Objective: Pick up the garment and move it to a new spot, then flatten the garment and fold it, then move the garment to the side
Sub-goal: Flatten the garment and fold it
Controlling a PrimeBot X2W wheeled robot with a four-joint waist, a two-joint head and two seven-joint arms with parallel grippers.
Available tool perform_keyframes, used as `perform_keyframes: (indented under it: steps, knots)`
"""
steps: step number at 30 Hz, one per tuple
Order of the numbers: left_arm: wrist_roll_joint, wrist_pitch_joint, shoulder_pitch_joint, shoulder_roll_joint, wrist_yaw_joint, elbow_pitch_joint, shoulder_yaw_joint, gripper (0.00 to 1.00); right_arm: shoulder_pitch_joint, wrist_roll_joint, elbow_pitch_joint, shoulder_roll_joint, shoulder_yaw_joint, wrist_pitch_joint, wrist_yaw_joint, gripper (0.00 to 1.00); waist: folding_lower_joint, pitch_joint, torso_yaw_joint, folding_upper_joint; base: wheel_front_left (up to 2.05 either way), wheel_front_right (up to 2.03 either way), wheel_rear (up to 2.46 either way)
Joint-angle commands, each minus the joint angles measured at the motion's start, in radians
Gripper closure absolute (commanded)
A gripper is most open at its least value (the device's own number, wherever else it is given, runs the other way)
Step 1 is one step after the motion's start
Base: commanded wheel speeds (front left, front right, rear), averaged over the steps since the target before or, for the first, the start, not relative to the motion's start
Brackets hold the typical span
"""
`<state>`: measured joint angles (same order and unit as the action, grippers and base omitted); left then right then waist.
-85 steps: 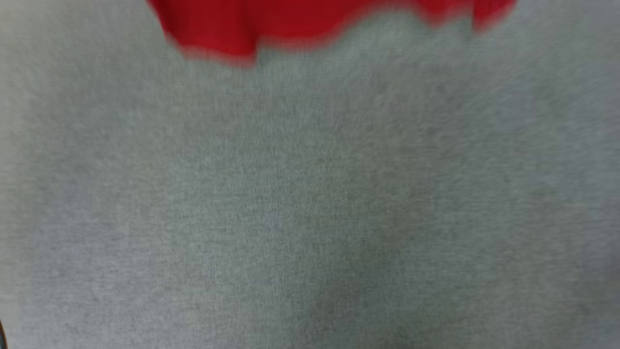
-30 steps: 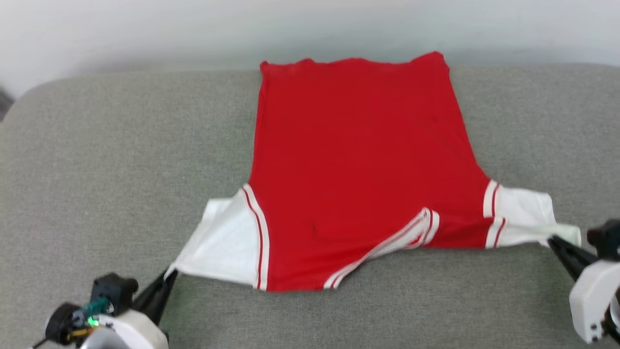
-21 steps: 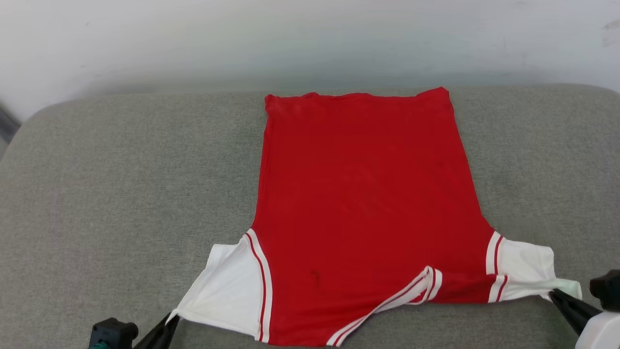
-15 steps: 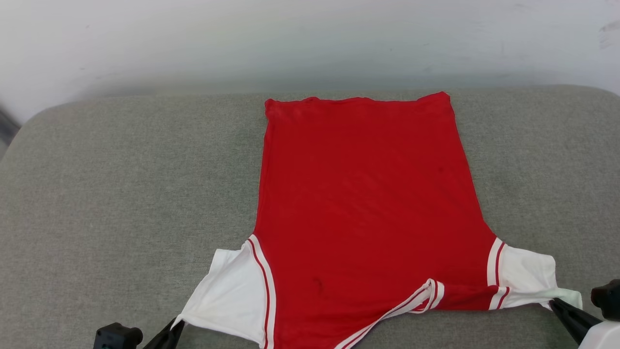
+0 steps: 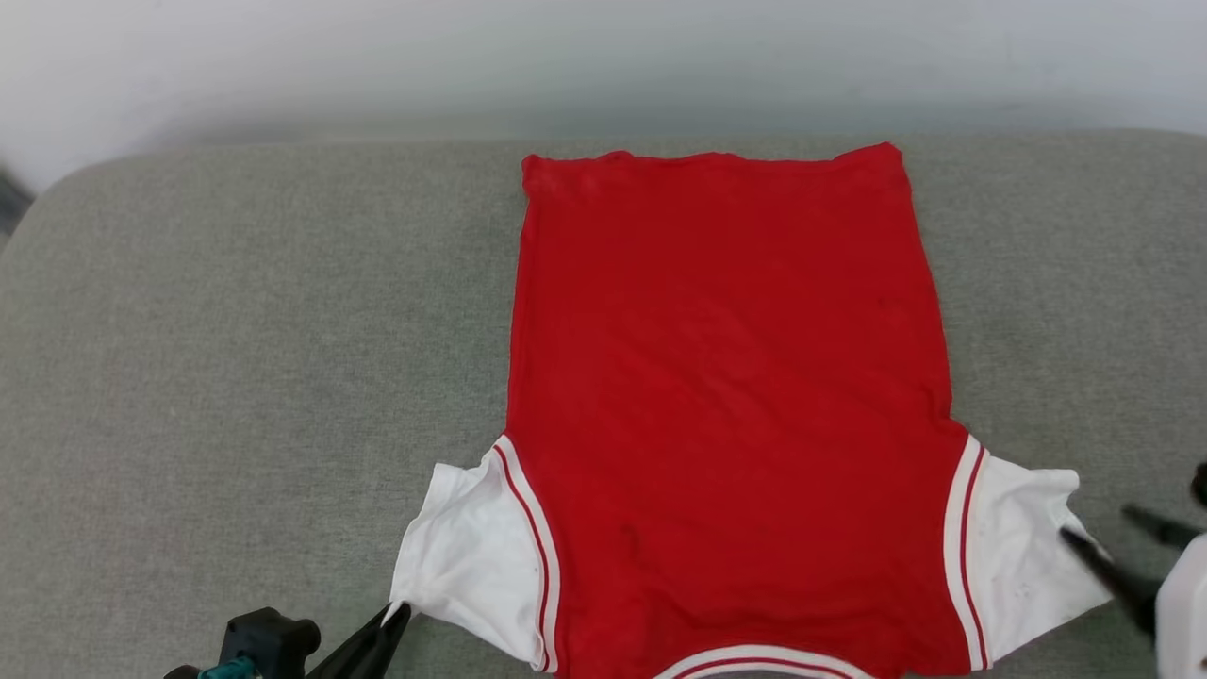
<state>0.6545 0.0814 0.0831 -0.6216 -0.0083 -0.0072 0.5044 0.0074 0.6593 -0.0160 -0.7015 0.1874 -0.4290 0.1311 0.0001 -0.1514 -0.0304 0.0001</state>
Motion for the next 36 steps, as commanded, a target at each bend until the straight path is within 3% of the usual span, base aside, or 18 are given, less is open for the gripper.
perform_keyframes:
  steps: [1, 11, 19, 27, 36]
  knots:
    - [0.000, -0.008, -0.004, -0.004, -0.001, -0.014, 0.001, 1.00, -0.031, 0.008, 0.030, -0.018, -0.026, -0.035, -0.001, 0.00, -0.0001, -0.020, -0.016, -0.0001, 0.00, 0.00, 0.00]
    - [-0.003, -0.051, -0.062, 0.006, 0.013, -0.203, 0.008, 1.00, -0.325, 0.010, 0.130, 0.010, -0.238, -0.443, 0.000, 0.00, -0.0001, -0.216, -0.133, -0.0001, 0.00, 0.00, 0.00]
    - [-0.025, -0.078, -0.118, -0.008, 0.010, -0.327, 0.009, 1.00, -0.701, -0.121, 0.040, 0.077, -0.286, -0.711, -0.001, 0.00, -0.0001, -0.401, -0.247, -0.0001, 0.00, 0.00, 0.00]
    - [-0.051, -0.063, -0.181, 0.028, -0.018, -0.393, 0.042, 1.00, -0.968, -0.313, -0.111, 0.112, -0.366, -0.852, -0.001, 0.00, -0.0001, -0.492, -0.366, -0.0001, 0.00, 0.00, 0.00]
    - [-0.062, -0.048, -0.198, 0.054, -0.026, -0.403, 0.063, 1.00, -1.084, -0.448, -0.178, 0.123, -0.389, -0.900, -0.001, 0.00, -0.0001, -0.557, -0.407, -0.0001, 0.00, 0.00, 0.00]
